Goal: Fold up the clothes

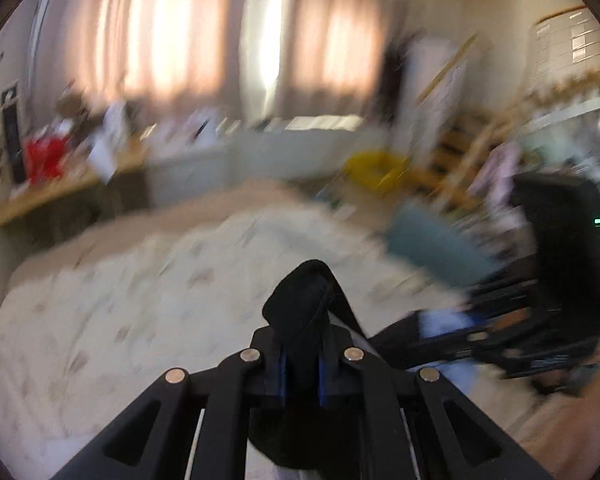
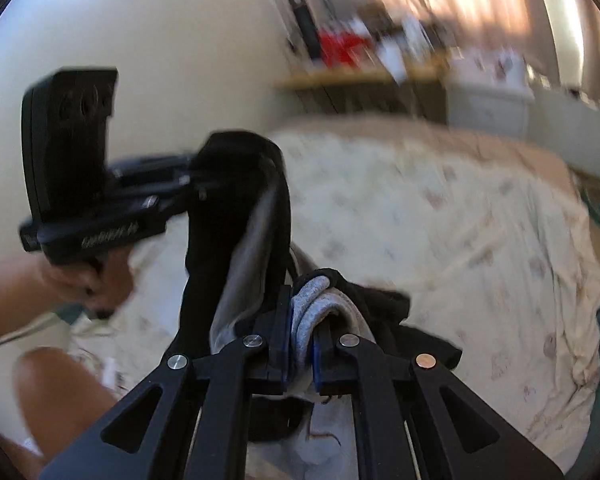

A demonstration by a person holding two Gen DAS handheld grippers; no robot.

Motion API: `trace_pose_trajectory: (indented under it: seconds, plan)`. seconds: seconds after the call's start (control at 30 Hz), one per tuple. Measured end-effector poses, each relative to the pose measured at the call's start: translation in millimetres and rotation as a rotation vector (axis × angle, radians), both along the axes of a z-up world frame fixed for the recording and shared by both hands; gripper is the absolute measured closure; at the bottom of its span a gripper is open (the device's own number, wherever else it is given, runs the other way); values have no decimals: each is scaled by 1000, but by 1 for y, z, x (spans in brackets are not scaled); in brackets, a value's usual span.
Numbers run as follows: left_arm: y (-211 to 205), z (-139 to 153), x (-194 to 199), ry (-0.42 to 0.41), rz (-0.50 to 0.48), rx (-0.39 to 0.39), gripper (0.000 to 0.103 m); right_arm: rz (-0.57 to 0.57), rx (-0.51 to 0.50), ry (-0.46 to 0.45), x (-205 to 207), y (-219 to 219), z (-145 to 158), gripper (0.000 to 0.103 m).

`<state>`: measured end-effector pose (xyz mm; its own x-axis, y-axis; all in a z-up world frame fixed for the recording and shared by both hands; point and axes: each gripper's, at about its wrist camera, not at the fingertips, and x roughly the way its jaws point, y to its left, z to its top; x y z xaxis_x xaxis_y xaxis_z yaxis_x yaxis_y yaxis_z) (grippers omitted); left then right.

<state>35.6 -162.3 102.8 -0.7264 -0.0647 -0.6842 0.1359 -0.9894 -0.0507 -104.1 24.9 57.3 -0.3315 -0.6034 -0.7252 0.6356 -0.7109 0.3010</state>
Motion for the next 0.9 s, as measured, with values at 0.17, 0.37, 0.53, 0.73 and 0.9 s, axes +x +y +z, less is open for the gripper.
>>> trace_pose_trajectory:
  seconds: [0.17,0.37,0.53,0.73,0.9]
  plan:
    - [-74,-85,-70,-169,191,-97,93,-114,92,-36,-99,-7,-78,96]
    - [-131,-182,-115,-405,284,-26,89,-164,177,-156,-186,-14,-155,95]
    - [-131,-240,-116,-502,216,99,78,-168,236,-271,-206,-16,-210,90]
    - [-102,-280,-74,-524,109,108,57,-91,382,-247,-203,-17,-244,79]
    - [-117,-274,-27,-475,147,69,57,-71,371,-54,-194,7,-199,58]
